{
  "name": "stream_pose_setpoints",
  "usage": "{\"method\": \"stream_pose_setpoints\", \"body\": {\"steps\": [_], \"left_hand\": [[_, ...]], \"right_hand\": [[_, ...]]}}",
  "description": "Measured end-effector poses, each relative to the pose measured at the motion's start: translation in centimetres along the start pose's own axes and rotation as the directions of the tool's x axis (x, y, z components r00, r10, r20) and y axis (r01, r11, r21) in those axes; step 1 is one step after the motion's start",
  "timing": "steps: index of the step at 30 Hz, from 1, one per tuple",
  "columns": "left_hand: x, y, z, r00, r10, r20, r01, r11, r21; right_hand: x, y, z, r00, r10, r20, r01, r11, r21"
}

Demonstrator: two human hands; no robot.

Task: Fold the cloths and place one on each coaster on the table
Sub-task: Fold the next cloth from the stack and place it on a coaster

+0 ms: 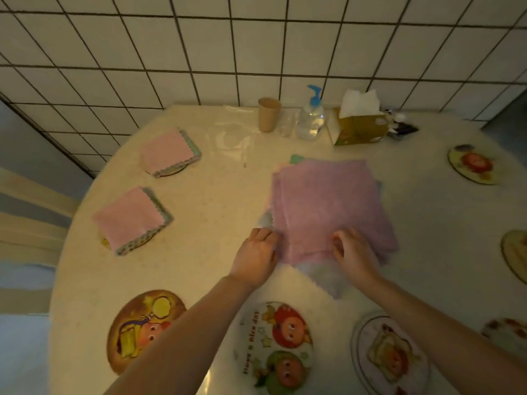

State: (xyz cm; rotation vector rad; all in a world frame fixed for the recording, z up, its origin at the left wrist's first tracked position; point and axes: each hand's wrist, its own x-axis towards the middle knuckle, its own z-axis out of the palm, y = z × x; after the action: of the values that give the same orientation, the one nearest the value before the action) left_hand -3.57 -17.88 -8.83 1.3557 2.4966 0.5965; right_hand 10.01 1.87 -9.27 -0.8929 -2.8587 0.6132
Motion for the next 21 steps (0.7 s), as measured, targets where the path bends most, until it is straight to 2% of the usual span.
{"method": "stream_pose_setpoints", "body": {"steps": [3, 6, 9, 13, 16, 21], "left_hand": [[1.4, 3.3, 2.0, 0.993, 0.111, 0.027, -0.113, 0.990, 0.080], [3.1, 5.3, 3.5, 0.982, 0.170, 0.079, -0.180, 0.971, 0.156], [4.6, 6.4, 4.2, 0.978, 0.074, 0.194, -0.113, 0.974, 0.195], [5.9, 6.5, 4.4, 0.962, -0.025, 0.271, -0.042, 0.970, 0.238], [6.8, 6.5, 4.3, 0.960, -0.054, 0.273, -0.023, 0.962, 0.272], [9.6, 6.9, 3.7, 0.955, -0.223, 0.197, 0.191, 0.967, 0.166]], "right_hand": [[0.8, 3.9, -0.8, 0.998, -0.003, 0.066, 0.010, 0.994, -0.111], [1.5, 6.0, -1.3, 0.989, -0.068, 0.131, 0.096, 0.971, -0.221], [2.1, 6.8, -1.2, 0.976, -0.148, 0.157, 0.189, 0.938, -0.290], [3.4, 7.7, -1.6, 0.962, -0.236, 0.137, 0.264, 0.934, -0.240], [4.5, 7.9, -2.5, 0.964, -0.254, 0.078, 0.262, 0.957, -0.128], [6.3, 7.7, -3.4, 0.957, -0.264, 0.117, 0.269, 0.963, -0.029]]}}
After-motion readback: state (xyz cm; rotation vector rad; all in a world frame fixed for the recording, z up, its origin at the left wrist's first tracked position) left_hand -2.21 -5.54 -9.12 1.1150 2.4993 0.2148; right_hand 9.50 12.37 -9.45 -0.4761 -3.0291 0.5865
